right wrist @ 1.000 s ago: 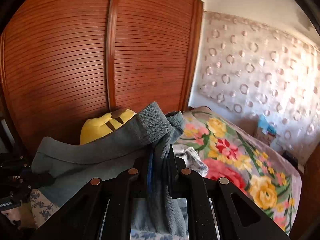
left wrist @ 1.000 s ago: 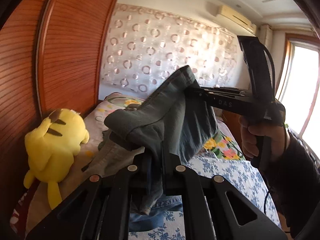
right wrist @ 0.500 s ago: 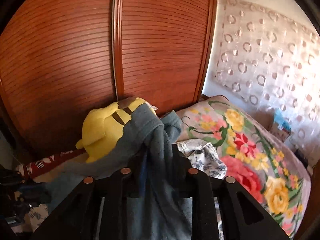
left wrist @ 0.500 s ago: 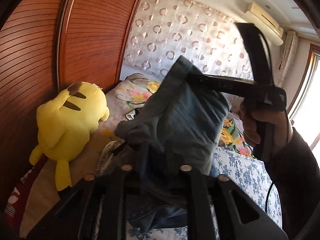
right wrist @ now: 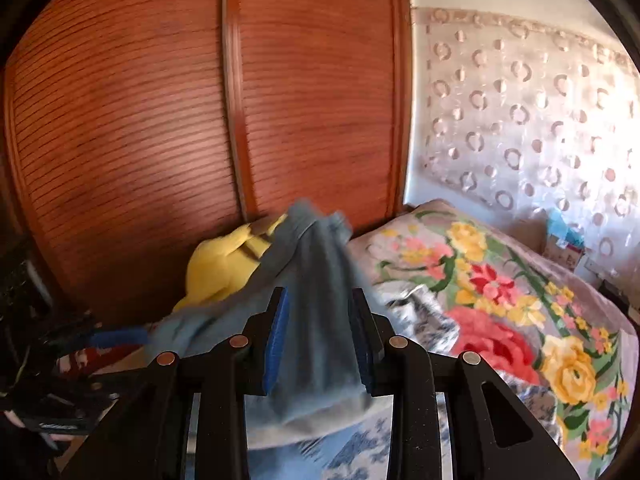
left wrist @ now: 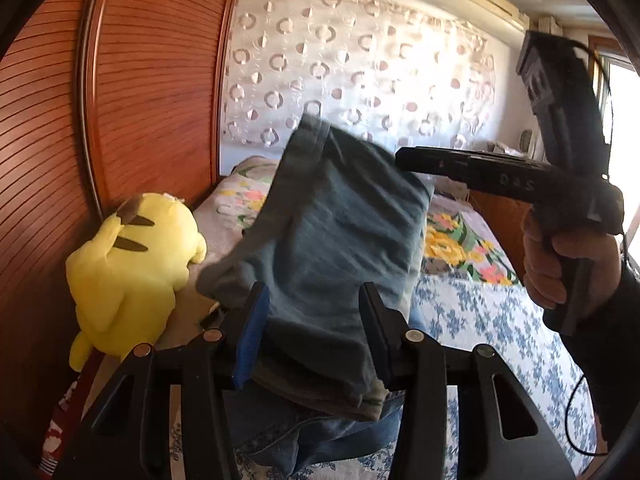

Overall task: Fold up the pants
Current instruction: 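Lower the shorts onto the folded jeans stack and open the left gripper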

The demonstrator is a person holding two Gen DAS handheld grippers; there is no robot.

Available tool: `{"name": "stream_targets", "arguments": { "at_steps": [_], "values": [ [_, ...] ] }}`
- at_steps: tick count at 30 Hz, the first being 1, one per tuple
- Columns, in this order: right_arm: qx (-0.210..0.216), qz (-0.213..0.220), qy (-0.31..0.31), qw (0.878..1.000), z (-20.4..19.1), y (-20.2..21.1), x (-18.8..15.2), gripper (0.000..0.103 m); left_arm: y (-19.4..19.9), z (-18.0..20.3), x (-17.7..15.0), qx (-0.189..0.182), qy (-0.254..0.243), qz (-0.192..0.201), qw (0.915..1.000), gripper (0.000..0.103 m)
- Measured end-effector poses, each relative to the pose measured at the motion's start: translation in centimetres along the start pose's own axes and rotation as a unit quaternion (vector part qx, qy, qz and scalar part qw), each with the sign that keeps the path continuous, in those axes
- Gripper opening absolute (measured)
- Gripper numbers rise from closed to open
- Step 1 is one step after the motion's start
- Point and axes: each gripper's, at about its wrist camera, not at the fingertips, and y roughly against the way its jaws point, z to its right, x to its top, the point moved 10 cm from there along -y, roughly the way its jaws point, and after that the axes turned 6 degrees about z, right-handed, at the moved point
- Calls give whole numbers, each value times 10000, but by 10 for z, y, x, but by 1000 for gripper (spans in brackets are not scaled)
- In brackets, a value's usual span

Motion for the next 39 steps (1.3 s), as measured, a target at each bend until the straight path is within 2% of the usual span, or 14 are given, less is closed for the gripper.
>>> {"name": "stream_targets", "arguments": {
  "at_steps": [5,9,13,19,23,29,35,39],
  "values": [
    [-239,-347,-35,9991,17,-21,-15,31,-14,-11,-24,149,-60,-411,9990,47],
    [-410,-544,-324,9971,42,-47,-16,31,-17,-12,-33,142,-62,-504,9986,47],
    [-334,-512,-533,9967,42,-47,-14,31,-17,-9,-33,121,-119,-492,9986,48],
    [-448,-353,-450,9974,31,-34,-17,31,-15,-7,-27,146,-205,-463,9986,48],
    [-500,-232,-465,9974,21,-17,-23,31,-12,-3,-21,141,-296,-391,9987,53],
    [-525,-121,-564,9970,11,5,-33,32,-8,11,-7,6,-471,-182,9987,82],
    [-679,-49,-691,9953,12,28,-42,32,-7,26,4,24,-672,-43,9977,92],
    [-901,-35,-734,9932,12,43,-52,32,-5,40,5,-119,-766,-7,9970,93]
  ]
}}
